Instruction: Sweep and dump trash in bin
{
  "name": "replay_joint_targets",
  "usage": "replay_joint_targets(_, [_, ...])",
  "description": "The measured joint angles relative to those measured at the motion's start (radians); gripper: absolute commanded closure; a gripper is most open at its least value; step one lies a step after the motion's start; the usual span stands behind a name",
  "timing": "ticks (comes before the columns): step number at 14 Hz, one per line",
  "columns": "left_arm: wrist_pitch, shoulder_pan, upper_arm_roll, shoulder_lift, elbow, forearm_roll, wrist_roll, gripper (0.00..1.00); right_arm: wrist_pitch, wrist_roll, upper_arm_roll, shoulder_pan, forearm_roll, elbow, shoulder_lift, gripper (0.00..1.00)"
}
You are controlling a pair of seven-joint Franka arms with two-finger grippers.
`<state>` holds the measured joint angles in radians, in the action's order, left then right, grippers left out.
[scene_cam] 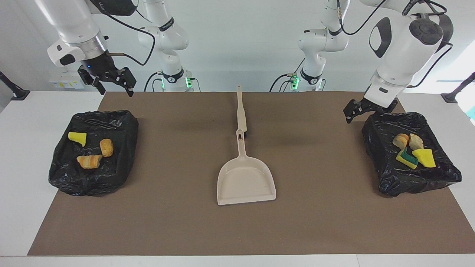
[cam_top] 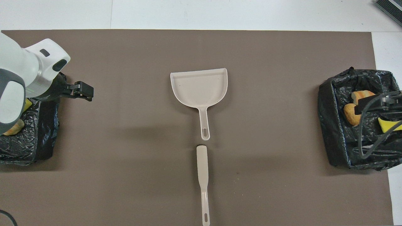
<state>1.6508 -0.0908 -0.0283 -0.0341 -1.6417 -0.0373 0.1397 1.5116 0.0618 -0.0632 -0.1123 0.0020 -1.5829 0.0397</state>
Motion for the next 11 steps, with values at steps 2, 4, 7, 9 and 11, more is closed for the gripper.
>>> replay_joint_targets(2, [-0.008,0.007,0.000,0.028,0.000,0.011,0.000,0.00,0.000,0.000,0.000,0.000,0.000,0.000,0.000,0.00])
replay_joint_targets(4, [-0.013,0.009,0.002,0.057,0.001,0.024,0.000,0.00,0.000,0.000,0.000,0.000,0.000,0.000,0.000,0.00])
replay_joint_targets(7, [-0.077,0.009,0.001,0.104,0.005,0.024,-0.004,0.00,0.000,0.000,0.000,0.000,0.000,0.000,0.000,0.00])
replay_joint_targets(9, [-0.089,0.009,0.003,0.118,0.010,0.024,-0.015,0.00,0.000,0.000,0.000,0.000,0.000,0.000,0.000,0.00])
replay_joint_targets(11, [-0.089,0.009,0.002,0.126,0.014,0.025,-0.018,0.00,0.000,0.000,0.000,0.000,0.000,0.000,0.000,0.00])
